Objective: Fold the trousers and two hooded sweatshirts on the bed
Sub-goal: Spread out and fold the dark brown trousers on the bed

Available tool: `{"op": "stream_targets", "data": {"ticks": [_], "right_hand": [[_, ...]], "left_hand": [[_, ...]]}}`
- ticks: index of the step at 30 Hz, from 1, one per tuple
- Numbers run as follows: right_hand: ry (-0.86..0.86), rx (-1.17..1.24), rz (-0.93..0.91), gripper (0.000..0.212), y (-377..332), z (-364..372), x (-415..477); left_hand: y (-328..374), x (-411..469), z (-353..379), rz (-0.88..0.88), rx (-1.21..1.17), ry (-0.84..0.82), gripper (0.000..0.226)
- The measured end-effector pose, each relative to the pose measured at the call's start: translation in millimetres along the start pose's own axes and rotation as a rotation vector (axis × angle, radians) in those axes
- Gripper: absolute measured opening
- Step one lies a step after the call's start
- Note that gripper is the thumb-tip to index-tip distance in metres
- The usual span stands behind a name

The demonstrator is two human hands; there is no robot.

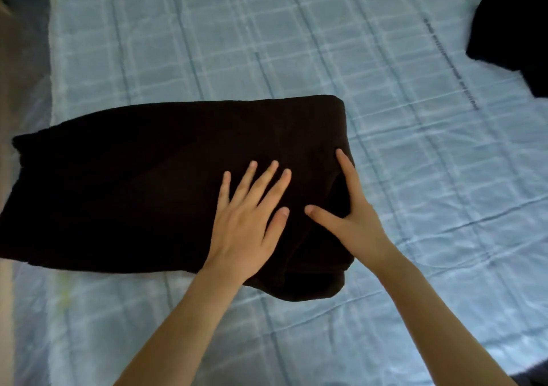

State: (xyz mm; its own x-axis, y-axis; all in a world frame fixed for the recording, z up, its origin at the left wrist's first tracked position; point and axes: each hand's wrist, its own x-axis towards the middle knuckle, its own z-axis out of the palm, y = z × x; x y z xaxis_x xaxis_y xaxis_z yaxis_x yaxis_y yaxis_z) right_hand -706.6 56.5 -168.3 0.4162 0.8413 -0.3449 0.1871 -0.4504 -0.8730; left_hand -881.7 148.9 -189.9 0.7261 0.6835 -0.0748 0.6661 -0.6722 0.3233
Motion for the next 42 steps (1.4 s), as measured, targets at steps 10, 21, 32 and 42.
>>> {"op": "stream_targets", "data": {"ticks": [10, 21, 32, 42], "right_hand": [[-0.010, 0.221, -0.091, 0.087, -3, -60, 12], [0.108, 0.080, 0.118, 0.086, 59, -316, -11], [0.076, 0.031, 0.155, 0.083, 125, -325, -8], [0.177, -0.094, 0.071, 0.082, 84, -310, -27]], "left_hand": [[64, 15, 6, -0.141, 0.070, 0.046, 0.055], [314, 104, 75, -0.039, -0.084, 0.002, 0.056], [267, 100, 64, 0.032, 0.088, 0.036, 0.057], [204, 102, 77, -0.021, 0.185, 0.029, 0.056]]}}
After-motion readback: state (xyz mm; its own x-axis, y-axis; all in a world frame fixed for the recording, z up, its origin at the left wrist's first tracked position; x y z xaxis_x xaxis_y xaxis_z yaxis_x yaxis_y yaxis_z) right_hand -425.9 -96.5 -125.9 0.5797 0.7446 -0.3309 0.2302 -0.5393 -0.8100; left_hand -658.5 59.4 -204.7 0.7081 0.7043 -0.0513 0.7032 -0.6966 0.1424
